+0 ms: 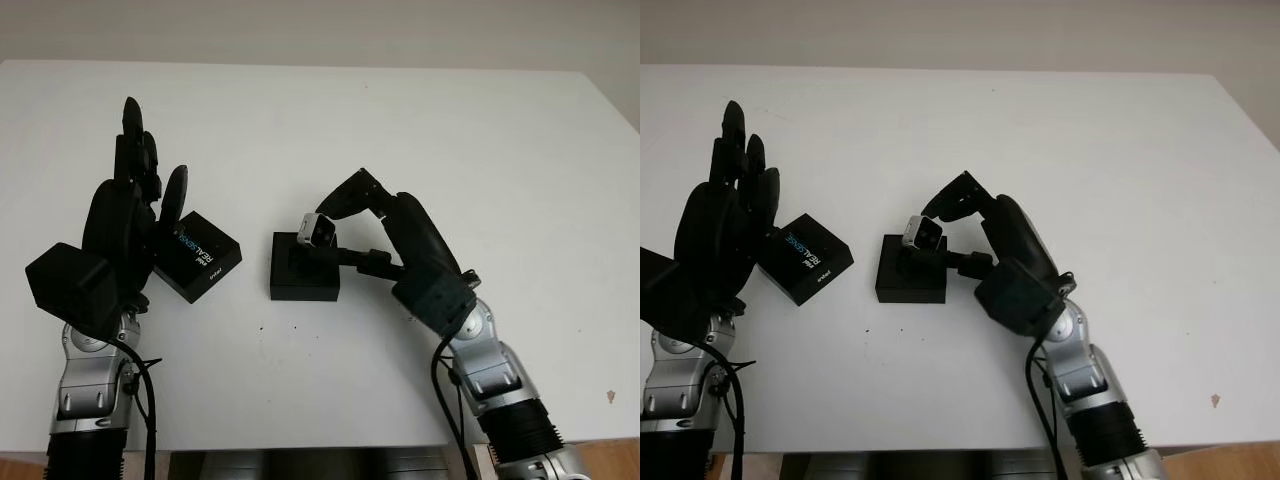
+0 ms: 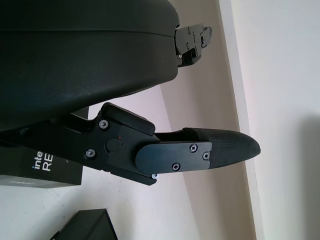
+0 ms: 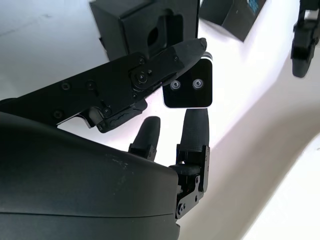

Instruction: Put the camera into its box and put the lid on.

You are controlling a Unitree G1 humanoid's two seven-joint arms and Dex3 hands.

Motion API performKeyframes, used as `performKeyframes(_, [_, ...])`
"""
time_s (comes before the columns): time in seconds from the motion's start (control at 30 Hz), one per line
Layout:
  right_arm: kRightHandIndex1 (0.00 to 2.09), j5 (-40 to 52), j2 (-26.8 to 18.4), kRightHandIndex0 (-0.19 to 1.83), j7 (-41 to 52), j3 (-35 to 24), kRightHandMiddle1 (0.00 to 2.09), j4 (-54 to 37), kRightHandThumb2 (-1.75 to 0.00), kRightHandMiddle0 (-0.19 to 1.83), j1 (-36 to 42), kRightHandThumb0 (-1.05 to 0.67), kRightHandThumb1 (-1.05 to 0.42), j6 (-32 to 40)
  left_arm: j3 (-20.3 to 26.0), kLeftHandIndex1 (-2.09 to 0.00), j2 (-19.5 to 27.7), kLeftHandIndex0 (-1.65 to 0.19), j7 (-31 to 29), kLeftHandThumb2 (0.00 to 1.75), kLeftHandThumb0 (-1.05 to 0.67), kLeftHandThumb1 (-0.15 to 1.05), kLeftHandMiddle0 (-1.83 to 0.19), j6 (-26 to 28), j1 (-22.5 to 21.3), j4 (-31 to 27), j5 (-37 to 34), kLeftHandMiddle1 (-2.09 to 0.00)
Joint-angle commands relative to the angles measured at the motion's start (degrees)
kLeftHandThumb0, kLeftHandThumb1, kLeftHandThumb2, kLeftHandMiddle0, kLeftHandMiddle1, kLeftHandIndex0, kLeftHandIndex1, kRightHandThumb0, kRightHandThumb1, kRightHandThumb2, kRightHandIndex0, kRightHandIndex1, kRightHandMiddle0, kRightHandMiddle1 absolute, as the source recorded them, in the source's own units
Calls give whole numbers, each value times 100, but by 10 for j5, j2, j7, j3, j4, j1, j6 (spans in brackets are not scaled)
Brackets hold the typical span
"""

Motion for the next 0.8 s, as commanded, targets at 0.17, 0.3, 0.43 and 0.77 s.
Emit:
performKeyframes(0.17, [105, 32, -29, 17, 67, -19, 166, -26, -5, 39, -37, -48, -96, 46, -2, -5, -2, 18, -1, 48, -84, 105, 18, 6, 8, -18, -3, -5])
performKeyframes(0.3, [104, 48, -36, 14, 98, -23, 166, -18, -5, 39, -58, -49, -96, 89, -2, -4, -3, 19, -3, 47, -84, 105, 19, 5, 7, -19, -6, -4])
performKeyframes(0.43, [100, 41, -45, 12, 123, -14, 166, -10, -5, 36, -84, -49, -97, 130, -3, -4, -5, 19, 0, 47, -84, 105, 19, 3, 7, -18, -3, -4])
performKeyframes(0.77, [83, 48, -39, 16, 158, 2, 167, 7, -5, 36, -130, -49, -96, 191, -3, -4, -8, 19, 0, 47, -83, 105, 19, 7, 14, -27, -1, -5])
